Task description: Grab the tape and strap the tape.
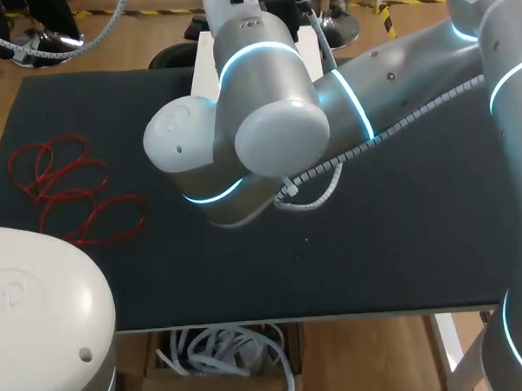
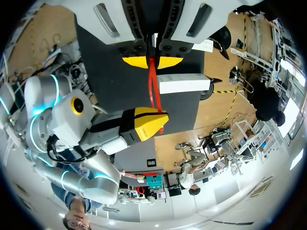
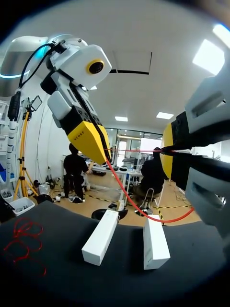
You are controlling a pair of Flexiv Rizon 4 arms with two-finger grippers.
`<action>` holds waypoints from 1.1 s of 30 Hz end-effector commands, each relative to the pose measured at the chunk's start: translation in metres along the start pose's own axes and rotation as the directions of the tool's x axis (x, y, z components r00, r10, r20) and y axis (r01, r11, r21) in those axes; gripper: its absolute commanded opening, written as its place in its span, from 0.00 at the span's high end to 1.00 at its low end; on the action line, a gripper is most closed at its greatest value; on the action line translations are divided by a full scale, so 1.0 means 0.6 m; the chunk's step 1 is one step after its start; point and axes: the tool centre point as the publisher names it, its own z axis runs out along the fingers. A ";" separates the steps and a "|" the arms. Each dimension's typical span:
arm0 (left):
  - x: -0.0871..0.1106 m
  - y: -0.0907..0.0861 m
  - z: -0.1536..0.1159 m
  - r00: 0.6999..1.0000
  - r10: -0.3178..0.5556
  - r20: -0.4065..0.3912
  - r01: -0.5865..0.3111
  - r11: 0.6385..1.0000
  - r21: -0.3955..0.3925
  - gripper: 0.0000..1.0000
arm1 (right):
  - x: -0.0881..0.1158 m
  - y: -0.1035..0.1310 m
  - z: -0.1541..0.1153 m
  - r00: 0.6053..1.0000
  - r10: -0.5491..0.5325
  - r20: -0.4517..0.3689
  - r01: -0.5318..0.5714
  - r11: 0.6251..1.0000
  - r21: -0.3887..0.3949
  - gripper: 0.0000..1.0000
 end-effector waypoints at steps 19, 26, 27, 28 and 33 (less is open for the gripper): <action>0.000 -0.001 -0.001 1.000 -0.002 -0.002 0.002 1.000 -0.004 1.00 | -0.011 0.017 0.010 1.000 -0.006 0.001 0.006 1.000 -0.010 1.00; 0.000 -0.001 -0.001 1.000 -0.002 -0.002 0.002 1.000 -0.004 1.00 | -0.016 0.030 0.013 1.000 0.003 0.008 -0.003 1.000 -0.021 1.00; 0.000 -0.001 -0.001 1.000 -0.002 -0.002 0.002 1.000 -0.004 1.00 | -0.017 0.032 0.013 1.000 0.005 0.010 -0.005 1.000 -0.022 1.00; 0.000 -0.001 -0.001 1.000 -0.002 -0.002 0.002 1.000 -0.004 1.00 | -0.017 0.034 0.014 1.000 0.006 0.011 -0.005 1.000 -0.023 1.00; 0.000 -0.001 -0.001 1.000 -0.002 -0.002 0.002 1.000 -0.004 1.00 | -0.016 0.045 0.017 1.000 0.009 0.012 -0.009 1.000 -0.030 1.00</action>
